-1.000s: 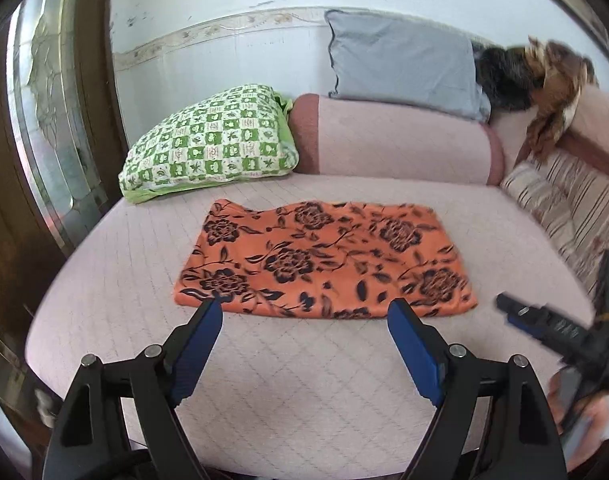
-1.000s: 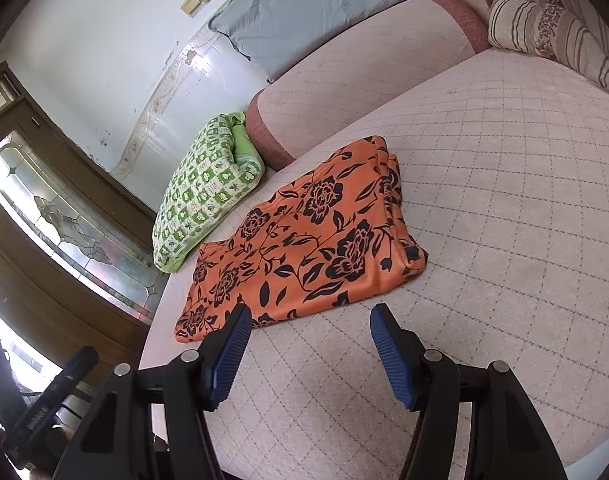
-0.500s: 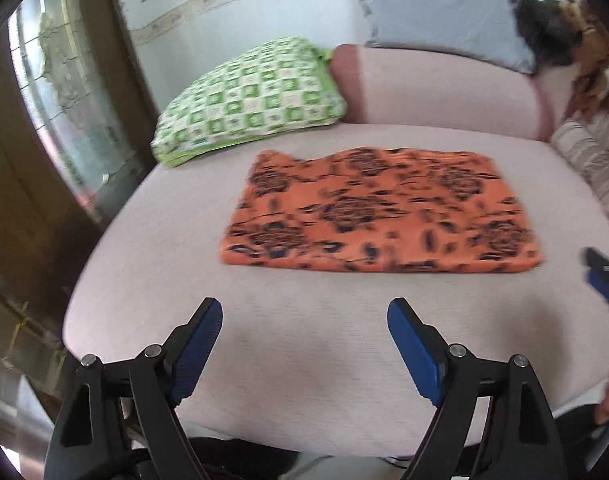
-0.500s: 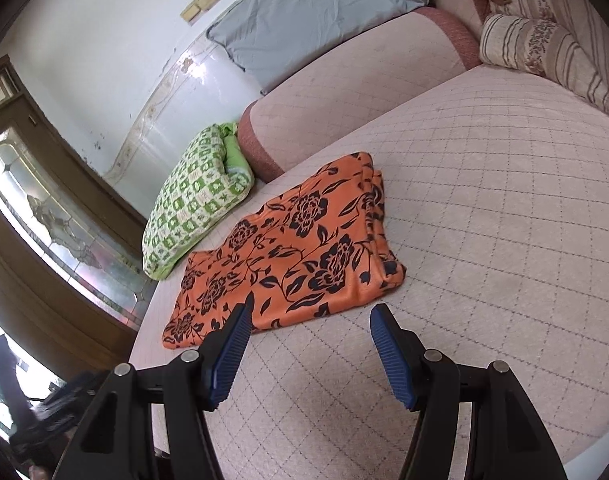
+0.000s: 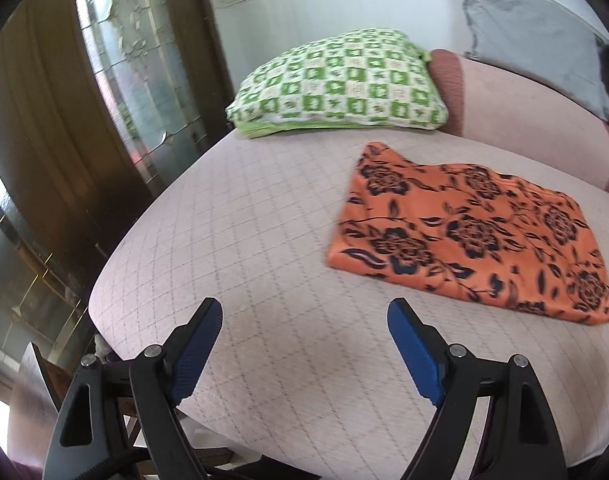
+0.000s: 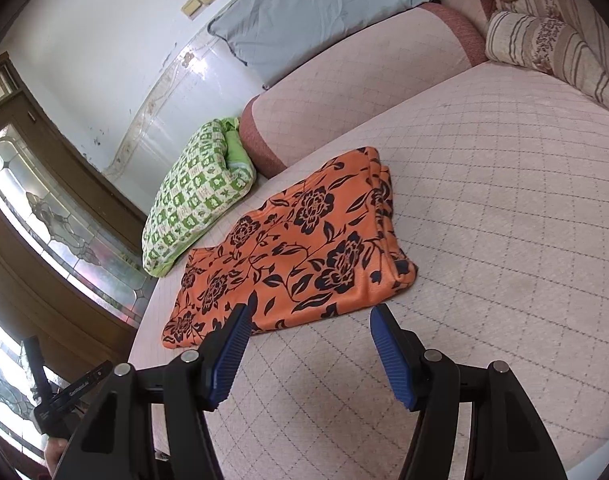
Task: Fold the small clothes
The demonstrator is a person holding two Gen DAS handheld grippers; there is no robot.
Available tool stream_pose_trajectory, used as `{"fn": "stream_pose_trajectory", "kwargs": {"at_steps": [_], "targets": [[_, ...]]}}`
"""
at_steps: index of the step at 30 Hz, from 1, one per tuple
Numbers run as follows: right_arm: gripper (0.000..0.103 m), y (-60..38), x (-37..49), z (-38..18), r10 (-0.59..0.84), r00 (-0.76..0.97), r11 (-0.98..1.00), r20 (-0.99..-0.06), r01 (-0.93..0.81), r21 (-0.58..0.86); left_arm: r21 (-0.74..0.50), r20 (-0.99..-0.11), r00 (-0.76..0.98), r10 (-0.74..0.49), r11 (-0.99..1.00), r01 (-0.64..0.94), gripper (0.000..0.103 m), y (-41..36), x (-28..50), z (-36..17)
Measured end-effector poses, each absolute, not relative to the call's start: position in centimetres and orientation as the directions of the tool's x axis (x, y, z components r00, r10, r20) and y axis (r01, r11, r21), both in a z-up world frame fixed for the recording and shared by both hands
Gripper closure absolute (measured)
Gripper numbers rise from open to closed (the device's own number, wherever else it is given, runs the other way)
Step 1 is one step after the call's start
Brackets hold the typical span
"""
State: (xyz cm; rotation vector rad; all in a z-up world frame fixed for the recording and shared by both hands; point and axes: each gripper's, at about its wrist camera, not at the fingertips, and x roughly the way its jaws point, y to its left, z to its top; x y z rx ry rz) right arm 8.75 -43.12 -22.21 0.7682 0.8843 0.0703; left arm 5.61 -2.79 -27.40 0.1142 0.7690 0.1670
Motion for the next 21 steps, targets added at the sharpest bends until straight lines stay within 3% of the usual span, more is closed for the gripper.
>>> {"fn": "stream_pose_trajectory", "kwargs": {"at_steps": [9,11,15,18,19,20,21], "targets": [[0.040,-40.2,10.9,-23.1,0.395,0.615,0.763,-0.682,0.194,0.617,0.001,-0.761,0.637,0.124,0.982,-0.190,0.018,-1.0,10.0,-30.7],[0.066,-39.8,11.9,-24.1,0.402,0.591,0.761,-0.699,0.208,0.614,-0.044,-0.776,0.626,0.077,0.983,-0.175,0.018,-0.9,10.7,-31.8],[0.067,-40.7,14.4,-28.2,0.496,0.483,0.658,-0.721,0.333,0.676,-0.106,-0.791,0.611,0.013,0.982,-0.159,0.018,-0.5,11.2,-33.2],[0.060,-41.4,14.8,-29.1,0.491,0.482,0.626,-0.725,0.383,0.679,-0.185,-0.811,0.583,-0.047,0.966,-0.179,0.018,0.3,11.8,-34.3],[0.040,-41.6,14.7,-29.4,0.498,0.483,0.608,-0.720,0.397,0.687,-0.223,-0.817,0.571,-0.077,0.956,-0.189,0.018,0.6,12.1,-34.8],[0.031,-41.9,14.5,-29.6,0.512,0.491,0.579,-0.705,0.409,0.705,-0.266,-0.825,0.553,-0.115,0.943,-0.201,0.018,0.9,12.6,-35.5],[0.031,-42.2,14.4,-29.7,0.521,0.506,0.554,-0.688,0.413,0.723,-0.296,-0.830,0.539,-0.143,0.932,-0.210,0.018,1.1,12.9,-35.9]]}}
